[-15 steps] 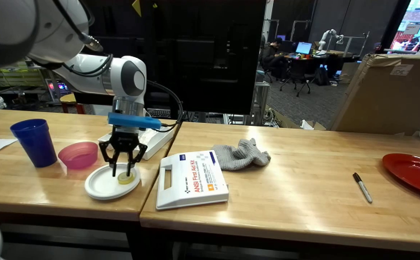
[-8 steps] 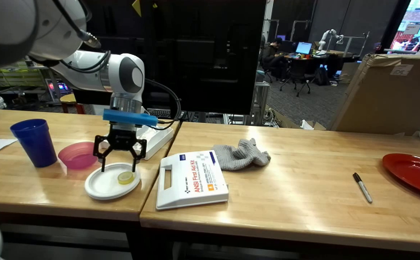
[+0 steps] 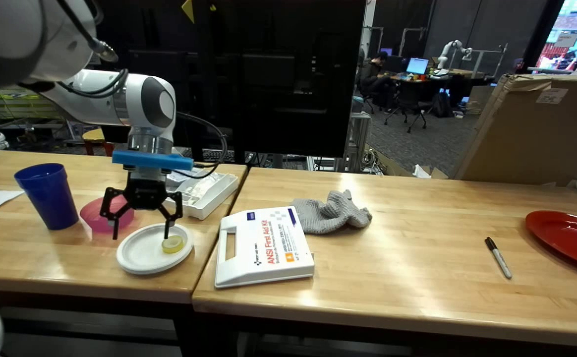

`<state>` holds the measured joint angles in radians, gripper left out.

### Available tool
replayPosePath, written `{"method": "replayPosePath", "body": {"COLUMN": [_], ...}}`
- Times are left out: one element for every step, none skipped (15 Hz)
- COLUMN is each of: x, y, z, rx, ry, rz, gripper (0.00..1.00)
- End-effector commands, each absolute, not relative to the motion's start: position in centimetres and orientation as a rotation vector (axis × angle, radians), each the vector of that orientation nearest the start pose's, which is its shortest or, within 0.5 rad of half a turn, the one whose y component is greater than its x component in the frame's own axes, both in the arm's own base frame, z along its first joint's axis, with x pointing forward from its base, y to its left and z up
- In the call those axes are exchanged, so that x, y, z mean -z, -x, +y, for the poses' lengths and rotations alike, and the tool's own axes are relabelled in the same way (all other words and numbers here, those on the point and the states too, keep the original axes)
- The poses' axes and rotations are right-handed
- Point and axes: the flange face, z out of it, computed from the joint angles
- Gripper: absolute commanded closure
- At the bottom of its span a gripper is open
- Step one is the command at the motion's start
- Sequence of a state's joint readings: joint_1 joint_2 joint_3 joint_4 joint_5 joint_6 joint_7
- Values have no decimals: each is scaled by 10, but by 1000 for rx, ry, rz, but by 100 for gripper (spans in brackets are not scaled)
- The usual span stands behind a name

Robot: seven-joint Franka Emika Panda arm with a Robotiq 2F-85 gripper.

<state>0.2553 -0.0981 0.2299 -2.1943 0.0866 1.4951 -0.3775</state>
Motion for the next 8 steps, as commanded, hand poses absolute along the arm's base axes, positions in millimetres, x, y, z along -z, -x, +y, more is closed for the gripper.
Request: {"method": "replayPosePath", "body": {"x": [-405,-404,-402,-400,-400,-399,-398,-397], "y": [-372,-373,-375,-377,-379,-381,-383,-385], "z": [223,223,220,217,214,211,208,206], "rx": [-941,-944,-951,-959,-960,-961,-962,-962], "ry": [2727,2730,2740,2738,2743,2743,2744,2746], "rz": [-1207,-1205,-1193,-1180,-1172,-1163,-1154,-1146], "gripper": [0,0,0,0,0,0,0,0]}}
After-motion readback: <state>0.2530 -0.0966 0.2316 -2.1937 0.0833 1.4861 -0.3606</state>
